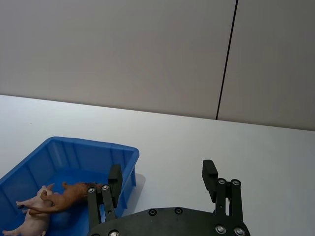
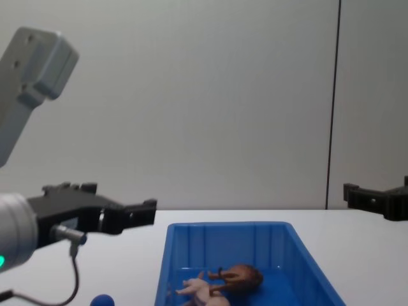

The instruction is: Pick up the two dolls from the table and place them into the box.

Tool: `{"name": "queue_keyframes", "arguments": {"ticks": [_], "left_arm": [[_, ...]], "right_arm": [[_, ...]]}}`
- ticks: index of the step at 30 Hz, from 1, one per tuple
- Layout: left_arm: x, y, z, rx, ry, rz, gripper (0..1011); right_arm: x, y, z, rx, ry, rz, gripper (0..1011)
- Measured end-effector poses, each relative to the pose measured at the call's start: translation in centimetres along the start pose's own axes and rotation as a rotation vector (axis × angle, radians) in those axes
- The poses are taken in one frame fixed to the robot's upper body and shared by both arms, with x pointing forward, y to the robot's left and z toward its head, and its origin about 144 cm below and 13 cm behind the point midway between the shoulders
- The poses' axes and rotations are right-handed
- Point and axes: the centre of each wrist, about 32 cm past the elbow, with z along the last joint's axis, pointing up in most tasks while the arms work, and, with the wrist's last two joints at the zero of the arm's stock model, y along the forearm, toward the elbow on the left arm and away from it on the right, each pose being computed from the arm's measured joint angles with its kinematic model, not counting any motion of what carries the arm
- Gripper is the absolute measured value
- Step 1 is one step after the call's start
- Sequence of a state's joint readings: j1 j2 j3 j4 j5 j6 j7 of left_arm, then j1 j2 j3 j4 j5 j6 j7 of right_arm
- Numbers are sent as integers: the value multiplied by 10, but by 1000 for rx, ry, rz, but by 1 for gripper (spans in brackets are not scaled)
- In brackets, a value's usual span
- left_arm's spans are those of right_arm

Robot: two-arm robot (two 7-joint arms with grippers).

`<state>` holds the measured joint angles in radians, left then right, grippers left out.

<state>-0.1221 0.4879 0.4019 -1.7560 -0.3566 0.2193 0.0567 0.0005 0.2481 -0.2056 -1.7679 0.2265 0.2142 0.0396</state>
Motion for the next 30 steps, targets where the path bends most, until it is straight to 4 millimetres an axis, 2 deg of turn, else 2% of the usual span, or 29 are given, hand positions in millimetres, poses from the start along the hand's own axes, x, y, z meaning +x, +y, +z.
{"name": "queue_keyframes", "arguments": {"ticks": [14, 30], "left_arm": [[8, 15, -21, 97, 80, 4, 1001], [16, 8, -48, 171, 130, -25, 1001]], "right_arm": [[0, 0, 0, 1, 0, -3, 1001], [0, -1, 0, 1, 0, -4, 1001]]}}
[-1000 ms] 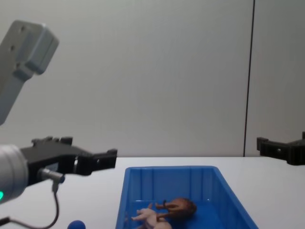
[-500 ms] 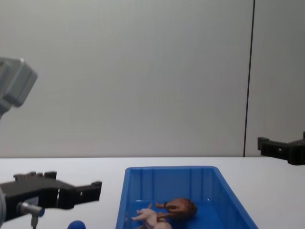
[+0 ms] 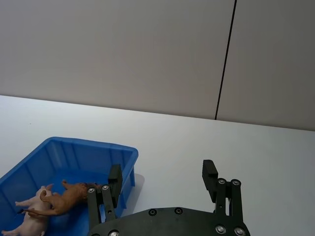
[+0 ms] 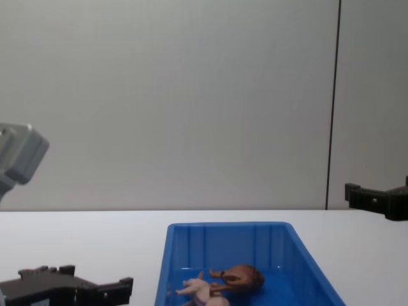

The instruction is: Pick up the two dolls from the table and place them into the box.

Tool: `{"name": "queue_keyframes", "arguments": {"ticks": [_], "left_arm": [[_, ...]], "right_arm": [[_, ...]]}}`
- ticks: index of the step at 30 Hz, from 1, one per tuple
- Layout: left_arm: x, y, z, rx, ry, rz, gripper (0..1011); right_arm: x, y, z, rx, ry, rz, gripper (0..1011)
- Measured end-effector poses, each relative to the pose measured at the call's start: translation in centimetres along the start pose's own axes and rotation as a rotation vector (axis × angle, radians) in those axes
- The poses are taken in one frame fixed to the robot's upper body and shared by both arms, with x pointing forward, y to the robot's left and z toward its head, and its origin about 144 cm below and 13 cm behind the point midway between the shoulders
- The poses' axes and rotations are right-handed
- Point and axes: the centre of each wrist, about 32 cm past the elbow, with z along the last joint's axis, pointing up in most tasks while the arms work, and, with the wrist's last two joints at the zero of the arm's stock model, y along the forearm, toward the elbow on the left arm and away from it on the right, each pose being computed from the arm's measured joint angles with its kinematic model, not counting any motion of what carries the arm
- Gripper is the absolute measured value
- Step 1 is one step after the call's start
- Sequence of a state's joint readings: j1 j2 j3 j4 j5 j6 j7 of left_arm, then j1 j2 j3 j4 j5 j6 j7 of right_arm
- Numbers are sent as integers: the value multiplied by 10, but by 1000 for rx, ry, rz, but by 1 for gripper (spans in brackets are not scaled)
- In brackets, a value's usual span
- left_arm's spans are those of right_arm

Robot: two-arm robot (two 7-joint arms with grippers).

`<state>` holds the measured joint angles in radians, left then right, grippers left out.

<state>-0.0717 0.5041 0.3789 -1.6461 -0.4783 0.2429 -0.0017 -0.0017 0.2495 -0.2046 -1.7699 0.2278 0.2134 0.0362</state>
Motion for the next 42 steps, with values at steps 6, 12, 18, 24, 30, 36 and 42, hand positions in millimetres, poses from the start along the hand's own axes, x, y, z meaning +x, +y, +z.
{"name": "queue_keyframes", "arguments": {"ticks": [6, 12, 18, 24, 30, 36, 42], "left_arm": [[3, -5, -7, 19, 14, -15, 939], [5, -9, -14, 36, 28, -26, 791], [5, -10, -17, 45, 35, -28, 617], [6, -9, -20, 46, 38, -27, 430], [5, -7, -21, 33, 37, -27, 288], [4, -5, -17, -2, 20, -34, 242], [2, -4, -6, -65, -14, -55, 214]], "right_arm": [[0, 0, 0, 0, 0, 0, 1001], [0, 0, 0, 0, 0, 0, 1001], [0, 0, 0, 0, 0, 0, 1001], [0, 0, 0, 0, 0, 0, 1001], [0, 0, 0, 0, 0, 0, 1001], [0, 0, 0, 0, 0, 0, 1001], [0, 0, 0, 0, 0, 0, 1001]]}}
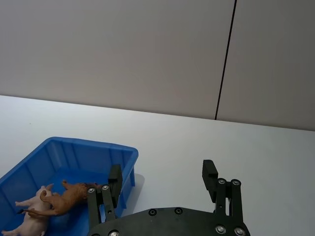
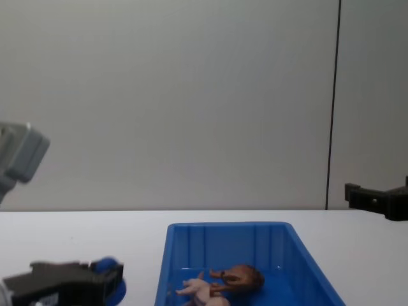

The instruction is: Pick up the two dolls from the table and place them into the box.

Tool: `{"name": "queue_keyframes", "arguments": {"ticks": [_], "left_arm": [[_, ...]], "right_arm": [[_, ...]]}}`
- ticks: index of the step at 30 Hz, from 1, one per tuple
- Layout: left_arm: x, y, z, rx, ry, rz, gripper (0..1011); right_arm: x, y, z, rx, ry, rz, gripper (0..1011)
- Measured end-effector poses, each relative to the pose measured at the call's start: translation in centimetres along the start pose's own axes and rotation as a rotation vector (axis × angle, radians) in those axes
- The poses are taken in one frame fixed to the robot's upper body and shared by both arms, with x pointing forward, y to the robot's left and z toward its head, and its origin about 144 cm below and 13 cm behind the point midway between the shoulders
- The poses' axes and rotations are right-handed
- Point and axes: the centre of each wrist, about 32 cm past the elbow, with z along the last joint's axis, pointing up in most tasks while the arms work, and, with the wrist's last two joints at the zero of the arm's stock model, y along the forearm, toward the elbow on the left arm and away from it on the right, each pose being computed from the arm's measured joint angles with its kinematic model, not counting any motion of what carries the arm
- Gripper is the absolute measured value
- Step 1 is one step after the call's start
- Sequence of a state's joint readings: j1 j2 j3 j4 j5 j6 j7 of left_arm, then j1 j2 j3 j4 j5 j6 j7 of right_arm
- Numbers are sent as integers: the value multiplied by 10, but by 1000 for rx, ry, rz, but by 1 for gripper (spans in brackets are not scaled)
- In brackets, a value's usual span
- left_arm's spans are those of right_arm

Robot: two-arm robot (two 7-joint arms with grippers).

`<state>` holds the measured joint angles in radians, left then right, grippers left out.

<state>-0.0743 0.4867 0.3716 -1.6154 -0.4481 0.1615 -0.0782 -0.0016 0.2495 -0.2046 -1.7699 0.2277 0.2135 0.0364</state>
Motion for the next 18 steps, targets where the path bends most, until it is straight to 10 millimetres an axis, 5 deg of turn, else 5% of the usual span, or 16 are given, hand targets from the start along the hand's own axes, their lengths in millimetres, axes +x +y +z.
{"name": "queue_keyframes", "arguments": {"ticks": [18], "left_arm": [[-1, -12, 34, -214, -55, -171, 119]], "right_arm": [[0, 0, 0, 0, 0, 0, 1001]]}}
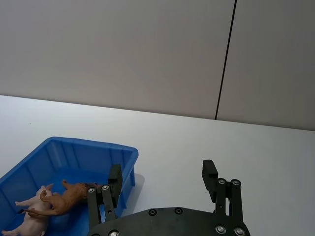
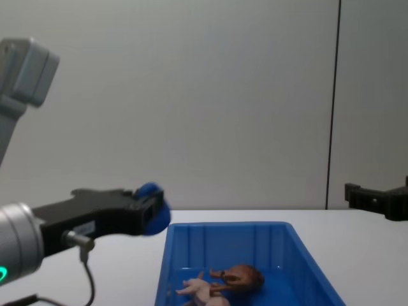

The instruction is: Pick up the two dolls from the table and place them into the box.

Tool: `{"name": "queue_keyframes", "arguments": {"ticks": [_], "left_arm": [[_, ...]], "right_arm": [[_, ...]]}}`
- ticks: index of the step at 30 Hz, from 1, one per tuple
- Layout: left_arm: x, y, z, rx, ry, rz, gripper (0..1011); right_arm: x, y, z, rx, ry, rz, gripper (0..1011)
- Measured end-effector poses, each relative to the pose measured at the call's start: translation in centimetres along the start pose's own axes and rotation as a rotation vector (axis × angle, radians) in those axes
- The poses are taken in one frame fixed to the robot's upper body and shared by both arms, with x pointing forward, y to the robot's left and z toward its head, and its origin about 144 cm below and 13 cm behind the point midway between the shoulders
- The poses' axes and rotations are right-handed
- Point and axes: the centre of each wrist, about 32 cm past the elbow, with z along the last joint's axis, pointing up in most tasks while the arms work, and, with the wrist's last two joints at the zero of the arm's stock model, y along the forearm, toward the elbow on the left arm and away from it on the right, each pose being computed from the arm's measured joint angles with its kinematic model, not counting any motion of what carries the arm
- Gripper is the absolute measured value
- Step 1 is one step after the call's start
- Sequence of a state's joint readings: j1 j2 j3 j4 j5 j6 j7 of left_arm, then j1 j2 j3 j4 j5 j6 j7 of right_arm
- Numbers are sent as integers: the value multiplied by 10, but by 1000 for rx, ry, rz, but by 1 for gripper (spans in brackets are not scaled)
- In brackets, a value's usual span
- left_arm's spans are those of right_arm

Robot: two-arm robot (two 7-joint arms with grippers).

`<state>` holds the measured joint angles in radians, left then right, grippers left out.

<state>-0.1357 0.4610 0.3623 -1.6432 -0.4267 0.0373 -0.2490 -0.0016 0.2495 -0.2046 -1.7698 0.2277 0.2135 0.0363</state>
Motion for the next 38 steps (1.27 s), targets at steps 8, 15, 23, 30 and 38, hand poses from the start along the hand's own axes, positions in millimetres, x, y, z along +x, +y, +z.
{"name": "queue_keyframes", "arguments": {"ticks": [8, 15, 23, 30, 38], "left_arm": [[1, -13, 6, -91, 13, -115, 318], [-1, -26, 9, -152, 30, -209, 577], [-3, -35, 11, -192, 39, -269, 810], [-4, -40, 13, -215, 42, -300, 996], [-5, -42, 14, -227, 44, -318, 1001]], "right_arm": [[0, 0, 0, 0, 0, 0, 1001], [0, 0, 0, 0, 0, 0, 1001], [0, 0, 0, 0, 0, 0, 1001], [0, 0, 0, 0, 0, 0, 1001], [0, 0, 0, 0, 0, 0, 1001]]}}
